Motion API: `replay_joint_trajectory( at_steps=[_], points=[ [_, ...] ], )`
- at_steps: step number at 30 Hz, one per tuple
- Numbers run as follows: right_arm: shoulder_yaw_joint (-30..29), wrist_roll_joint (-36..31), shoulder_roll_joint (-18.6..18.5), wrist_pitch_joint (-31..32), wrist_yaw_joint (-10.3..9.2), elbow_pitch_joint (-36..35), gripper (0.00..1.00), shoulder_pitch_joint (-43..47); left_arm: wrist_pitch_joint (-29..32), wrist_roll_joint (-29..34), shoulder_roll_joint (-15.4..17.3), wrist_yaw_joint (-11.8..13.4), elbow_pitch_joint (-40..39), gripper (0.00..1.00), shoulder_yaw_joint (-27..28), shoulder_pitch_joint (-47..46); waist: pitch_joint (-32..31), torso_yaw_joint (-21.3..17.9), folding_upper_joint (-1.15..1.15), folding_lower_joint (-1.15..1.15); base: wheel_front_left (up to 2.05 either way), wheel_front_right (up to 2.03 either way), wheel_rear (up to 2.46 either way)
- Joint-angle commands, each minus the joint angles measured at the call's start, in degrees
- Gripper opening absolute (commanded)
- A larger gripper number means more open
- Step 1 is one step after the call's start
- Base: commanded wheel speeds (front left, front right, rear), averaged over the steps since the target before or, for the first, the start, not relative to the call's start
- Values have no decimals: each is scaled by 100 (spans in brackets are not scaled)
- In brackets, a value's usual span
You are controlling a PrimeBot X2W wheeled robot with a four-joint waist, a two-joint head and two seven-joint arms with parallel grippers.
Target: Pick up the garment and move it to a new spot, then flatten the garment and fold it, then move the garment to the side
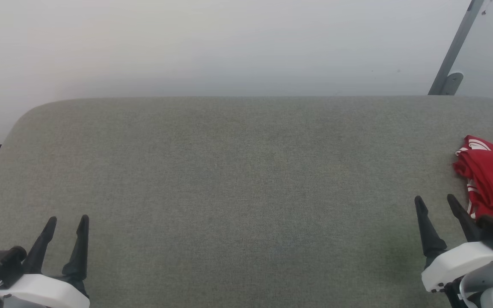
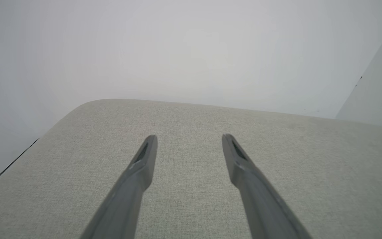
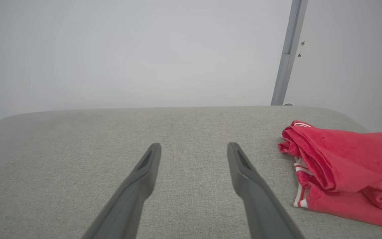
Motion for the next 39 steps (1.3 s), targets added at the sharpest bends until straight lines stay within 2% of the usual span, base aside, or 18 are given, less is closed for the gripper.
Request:
replay_joint_trajectory(
  at_steps=[1, 11, 12, 15, 39],
  points=[
    [-8, -9, 21, 22, 1, -38, 100, 41, -24, -12, -12, -7, -32, 100, 0, 70, -2, -1, 0, 0, 0, 0, 0],
    [39, 34, 60, 29, 1, -48, 100, 63, -24, -95, -57, -7, -61, 100, 66, 78, -14, 11, 0, 0, 0, 0, 0],
    [38, 19, 41, 20, 0, -34, 0, 30, 0, -86, -53, 0, -51, 0, 53, 32, -15, 11, 0, 0, 0, 0, 0],
    [40, 89, 122, 49, 0, 146, 0, 111, 32, -155, -246, 0, 96, 0, 7, 110, -15, 9, 0, 0, 0, 0, 0],
    [-93, 2263, 340, 428, 0, 80, 0, 4, 651, -1890, -760, -3, -16, 0, 240, -95, 4, -13, 0, 0, 0, 0, 0]
  ],
)
